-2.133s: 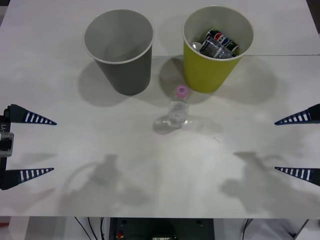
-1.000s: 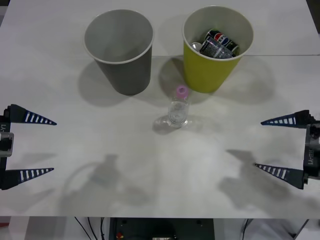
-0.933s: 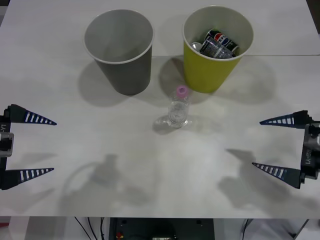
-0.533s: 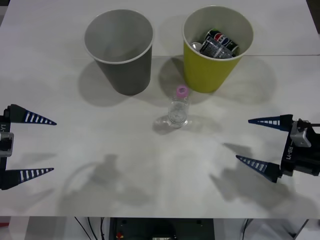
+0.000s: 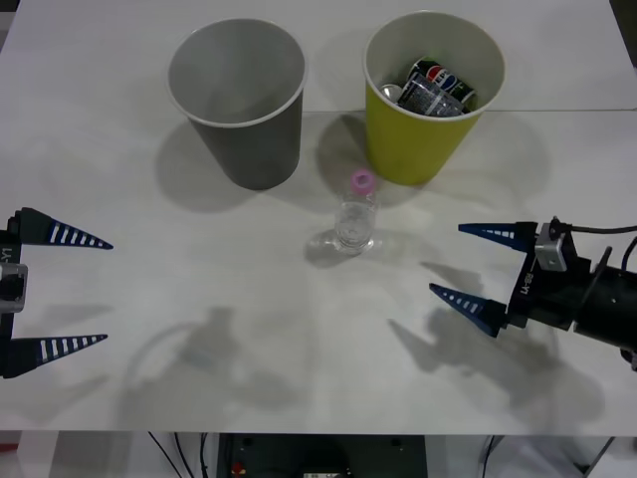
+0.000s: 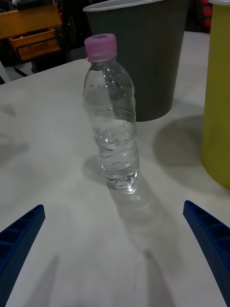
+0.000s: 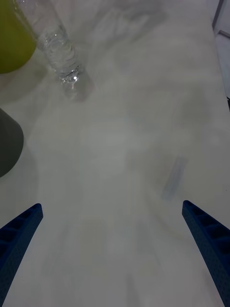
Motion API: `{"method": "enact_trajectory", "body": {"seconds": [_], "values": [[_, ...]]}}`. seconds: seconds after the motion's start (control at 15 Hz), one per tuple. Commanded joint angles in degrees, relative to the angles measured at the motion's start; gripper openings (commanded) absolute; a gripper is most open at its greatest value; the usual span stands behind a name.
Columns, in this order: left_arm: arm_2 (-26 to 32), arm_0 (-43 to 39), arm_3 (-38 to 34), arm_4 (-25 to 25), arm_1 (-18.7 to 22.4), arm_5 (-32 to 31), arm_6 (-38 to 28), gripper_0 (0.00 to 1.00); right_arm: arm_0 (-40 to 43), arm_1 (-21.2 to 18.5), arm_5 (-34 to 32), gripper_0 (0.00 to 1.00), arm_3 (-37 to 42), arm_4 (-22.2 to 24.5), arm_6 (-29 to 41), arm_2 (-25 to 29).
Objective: Put the can into the green bin and the plastic bottle into the gray bin
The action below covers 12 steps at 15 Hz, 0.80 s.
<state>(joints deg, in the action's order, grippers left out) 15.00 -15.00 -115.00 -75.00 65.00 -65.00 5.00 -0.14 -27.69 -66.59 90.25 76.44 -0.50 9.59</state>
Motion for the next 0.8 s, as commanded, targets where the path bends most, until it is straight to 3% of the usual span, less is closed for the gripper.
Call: {"method": "enact_trajectory", "body": {"seconds": [0.07,0.8], "values": [[0.0,0.0,0.0,0.0,0.0,0.0,0.0,1.0,-1.8,1.6,3.1,1.0,-1.7,-0.1,-0.6,-2.3],[0.0,0.0,0.0,0.0,0.0,0.0,0.0,1.0,-5.3,4.1,19.7,1.0,-1.7,-0.1,-1.0,-13.7]]}}
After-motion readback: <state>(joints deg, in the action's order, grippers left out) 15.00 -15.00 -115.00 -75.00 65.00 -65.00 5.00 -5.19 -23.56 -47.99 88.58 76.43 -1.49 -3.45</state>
